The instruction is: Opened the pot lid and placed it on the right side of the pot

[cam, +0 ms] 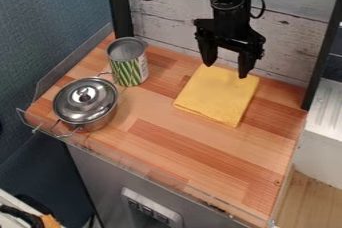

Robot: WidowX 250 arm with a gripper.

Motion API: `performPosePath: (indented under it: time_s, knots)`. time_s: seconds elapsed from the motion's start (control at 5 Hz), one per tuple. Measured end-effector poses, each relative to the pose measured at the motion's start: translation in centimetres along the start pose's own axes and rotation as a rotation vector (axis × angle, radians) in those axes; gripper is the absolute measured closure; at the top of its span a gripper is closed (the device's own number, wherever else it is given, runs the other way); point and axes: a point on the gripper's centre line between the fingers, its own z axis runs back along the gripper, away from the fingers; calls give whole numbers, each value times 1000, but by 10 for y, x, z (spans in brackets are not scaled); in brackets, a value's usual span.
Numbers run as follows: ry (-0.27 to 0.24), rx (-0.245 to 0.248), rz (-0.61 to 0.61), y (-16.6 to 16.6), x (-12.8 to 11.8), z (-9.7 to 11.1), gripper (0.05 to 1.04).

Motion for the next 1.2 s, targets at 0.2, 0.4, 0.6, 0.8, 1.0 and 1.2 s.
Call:
performPosePath:
  time_s: [0.2, 0.4, 0.6, 0.8, 1.0, 1.2]
  knots:
    - [44, -3, 2, 0, -9, -14, 83]
    - [50, 30, 50, 32, -35, -7, 83]
    - [23, 83, 119, 83, -65, 15, 83]
    - [10, 105, 135, 116, -92, 31, 83]
    - [21, 108, 198, 150, -117, 35, 83]
    - [36, 124, 209, 163, -129, 35, 83]
